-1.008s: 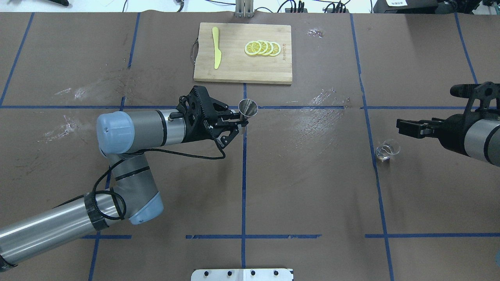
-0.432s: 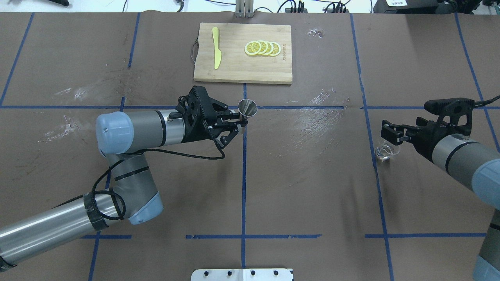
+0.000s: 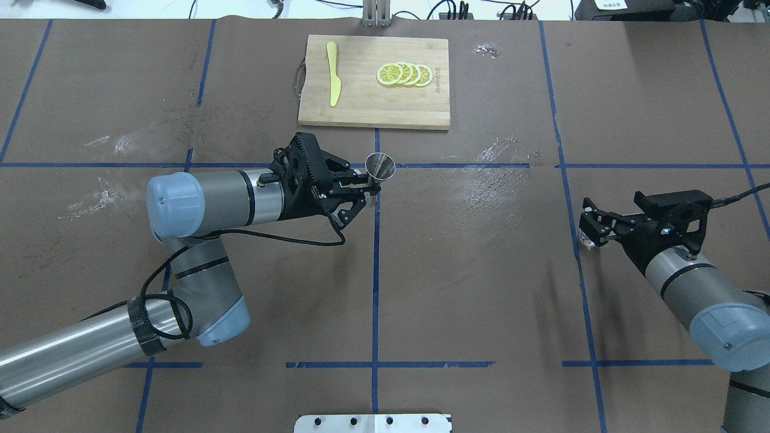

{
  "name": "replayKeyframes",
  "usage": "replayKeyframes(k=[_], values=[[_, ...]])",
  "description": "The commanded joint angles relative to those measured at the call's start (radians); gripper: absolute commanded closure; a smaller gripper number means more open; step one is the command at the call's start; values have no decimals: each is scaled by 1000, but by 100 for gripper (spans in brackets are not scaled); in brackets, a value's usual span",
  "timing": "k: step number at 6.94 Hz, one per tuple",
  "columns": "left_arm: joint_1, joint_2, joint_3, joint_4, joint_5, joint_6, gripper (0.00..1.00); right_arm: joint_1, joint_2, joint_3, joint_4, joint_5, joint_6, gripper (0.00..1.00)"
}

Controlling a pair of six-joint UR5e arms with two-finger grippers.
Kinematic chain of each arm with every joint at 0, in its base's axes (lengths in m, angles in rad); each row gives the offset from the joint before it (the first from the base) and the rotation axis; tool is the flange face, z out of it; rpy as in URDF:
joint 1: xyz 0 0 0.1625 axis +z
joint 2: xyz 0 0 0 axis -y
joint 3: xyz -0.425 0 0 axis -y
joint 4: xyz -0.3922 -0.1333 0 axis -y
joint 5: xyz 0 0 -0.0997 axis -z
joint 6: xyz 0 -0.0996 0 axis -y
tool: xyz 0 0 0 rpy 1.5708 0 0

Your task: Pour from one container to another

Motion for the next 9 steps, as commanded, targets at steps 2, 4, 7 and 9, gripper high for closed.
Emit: replayKeyframes(k=[2,4,7,9], values=[[0,2,0,0,0,0,100,-110,11,-149,119,-194,2,1],[0,3,-2,-3,0,0,100,-160,23,-245,206,-265,0,1],[2,6,-3,-5,0,0,100,-172,120,-367,220,-307,0,2],[3,8,-3,-6,5,0,100,-172,126,-365,221,-307,0,14]])
